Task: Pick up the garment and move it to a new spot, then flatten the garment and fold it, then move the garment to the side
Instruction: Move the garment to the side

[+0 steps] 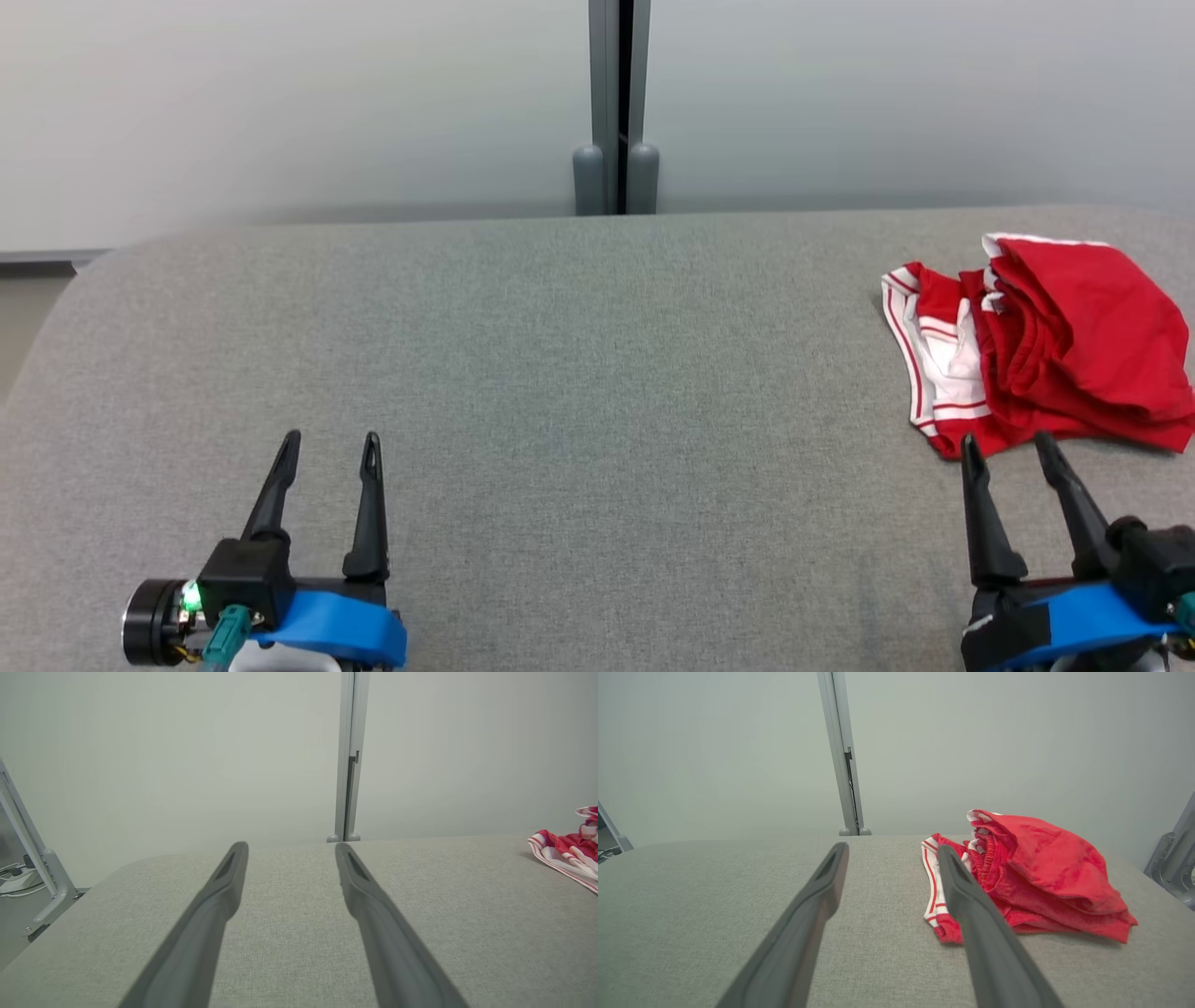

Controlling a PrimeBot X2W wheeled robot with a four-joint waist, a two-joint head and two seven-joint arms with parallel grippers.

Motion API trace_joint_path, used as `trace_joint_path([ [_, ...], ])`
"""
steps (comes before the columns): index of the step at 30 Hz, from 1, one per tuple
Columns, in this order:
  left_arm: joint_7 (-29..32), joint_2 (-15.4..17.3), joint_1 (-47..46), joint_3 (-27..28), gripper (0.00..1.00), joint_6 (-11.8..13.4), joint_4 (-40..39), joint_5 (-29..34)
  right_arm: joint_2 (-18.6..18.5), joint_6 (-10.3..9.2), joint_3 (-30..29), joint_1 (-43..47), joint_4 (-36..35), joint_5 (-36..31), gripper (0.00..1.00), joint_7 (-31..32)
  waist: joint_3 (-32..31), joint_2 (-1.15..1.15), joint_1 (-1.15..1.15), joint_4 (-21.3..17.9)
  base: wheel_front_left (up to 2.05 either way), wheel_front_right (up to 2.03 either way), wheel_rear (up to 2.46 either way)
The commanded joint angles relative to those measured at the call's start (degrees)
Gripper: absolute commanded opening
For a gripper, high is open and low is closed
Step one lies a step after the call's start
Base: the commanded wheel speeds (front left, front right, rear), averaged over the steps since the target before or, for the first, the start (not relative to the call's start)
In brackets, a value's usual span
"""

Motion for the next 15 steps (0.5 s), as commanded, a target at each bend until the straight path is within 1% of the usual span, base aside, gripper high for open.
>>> trace_joint_path([
  [1,-0.25,0.33,0.80,-0.09,1.00,-0.05,0.26,-0.19,-0.01,0.01,0.22,2.04,-1.08,0.31,1.00,0.83,-0.97,0.01,0.01,-0.10,0.00,0.00,0.00],
  [8,-0.35,0.55,3.52,-0.50,1.00,-0.47,1.48,-0.72,0.00,0.01,-0.22,6.95,-3.64,0.95,1.00,3.42,-3.85,0.01,0.01,-0.43,0.00,0.00,0.00],
  [15,0.18,0.86,4.70,-0.89,1.00,-0.95,2.95,-1.28,0.00,0.01,-0.22,8.49,-4.65,1.28,1.00,4.54,-4.77,0.01,0.01,-0.67,0.00,0.00,0.00],
])
